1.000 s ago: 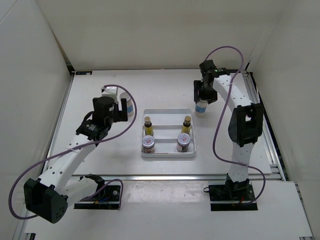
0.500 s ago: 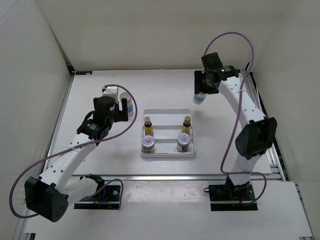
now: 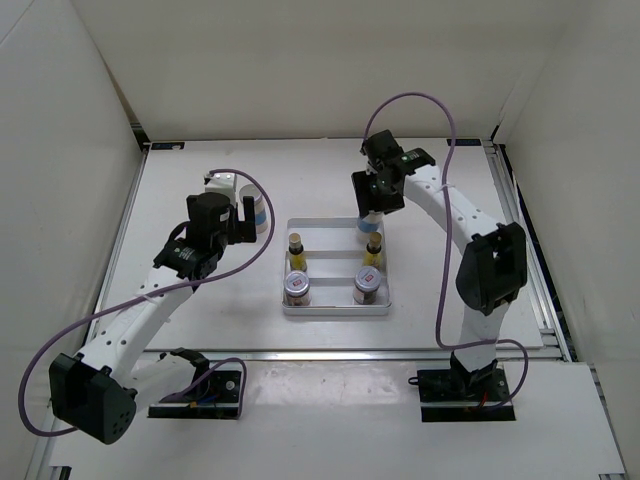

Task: Organize the condiment bottles

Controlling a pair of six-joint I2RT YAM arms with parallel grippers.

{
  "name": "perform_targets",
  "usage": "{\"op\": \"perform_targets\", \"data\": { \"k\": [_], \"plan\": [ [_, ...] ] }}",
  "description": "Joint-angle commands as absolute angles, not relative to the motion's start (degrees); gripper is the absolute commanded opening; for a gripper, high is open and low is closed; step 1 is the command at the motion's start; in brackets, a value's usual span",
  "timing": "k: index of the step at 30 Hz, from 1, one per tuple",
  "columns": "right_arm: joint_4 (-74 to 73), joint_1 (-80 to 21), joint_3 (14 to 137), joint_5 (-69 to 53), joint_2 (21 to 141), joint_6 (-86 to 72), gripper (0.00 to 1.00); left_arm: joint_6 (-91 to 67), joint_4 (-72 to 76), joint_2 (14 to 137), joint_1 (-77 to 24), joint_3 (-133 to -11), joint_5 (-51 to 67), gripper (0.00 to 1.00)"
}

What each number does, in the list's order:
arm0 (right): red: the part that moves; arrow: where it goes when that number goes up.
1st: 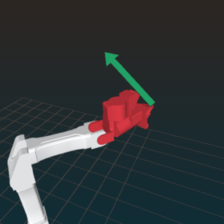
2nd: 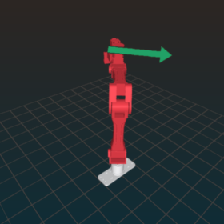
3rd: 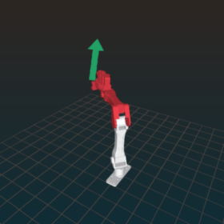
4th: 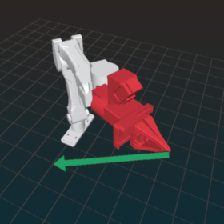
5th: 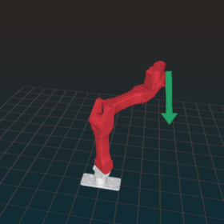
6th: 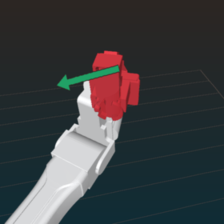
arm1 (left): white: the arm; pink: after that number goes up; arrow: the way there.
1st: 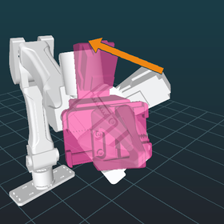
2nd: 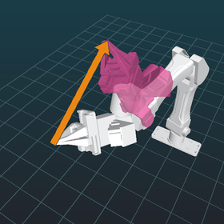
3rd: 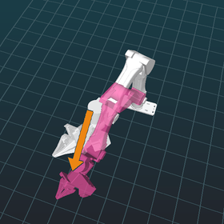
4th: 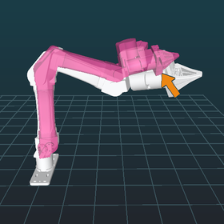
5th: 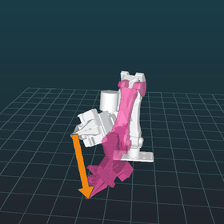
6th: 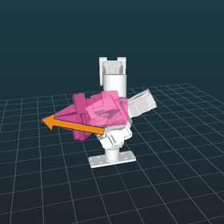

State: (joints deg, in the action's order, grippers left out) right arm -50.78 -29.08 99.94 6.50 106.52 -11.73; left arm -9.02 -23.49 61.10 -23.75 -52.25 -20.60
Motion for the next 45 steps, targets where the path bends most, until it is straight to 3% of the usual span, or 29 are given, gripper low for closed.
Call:
{"op": "perform_targets", "data": {
  "k": [1,3,7,10,13,16,17,22,33,45],
  "plan": [
    [-48.25,-28.74,100.55,5.89,105.29,-11.87,0.18,-9.32,-22.50,60.91,-23.99,-54.40,-21.09,1.00],
    [-48.25,-28.74,100.55,6.50,106.00,-11.87,0.22,-9.32,-22.50,61.44,-23.99,-54.40,-21.09,1.00],
    [-48.87,-28.74,100.55,6.50,108.11,-11.87,0.41,-9.32,-23.03,61.44,-23.99,-54.40,-21.09,1.00],
    [-48.87,-28.74,99.84,6.50,107.58,-12.92,0.63,-9.32,-23.03,61.44,-23.99,-54.40,-21.62,1.00],
    [-48.87,-28.74,99.84,7.21,106.44,-13.45,0.70,-9.32,-23.03,61.44,-23.99,-53.88,-21.62,1.00],
    [-50.00,-28.74,101.42,7.21,105.21,-13.45,0.88,-9.32,-23.03,61.44,-23.99,-53.88,-21.62,1.00],
    [-50.53,-28.74,102.90,7.73,105.21,-13.45,1.00,-9.32,-23.03,61.44,-23.99,-53.88,-21.62,1.00],
    [-50.54,-29.27,104.15,6.94,98.54,-11.95,1.00,-10.63,-27.06,65.64,-23.99,-62.82,-22.32,1.00],
    [-50.44,-29.27,96.42,8.34,81.31,-11.43,1.00,-12.92,-36.38,91.65,-16.44,-89.80,-11.35,1.00],
    [-52.21,-29.27,86.31,7.65,71.20,-11.95,1.00,-13.97,-39.29,104.05,-12.84,-92.29,-0.63,1.00]
  ]
}}
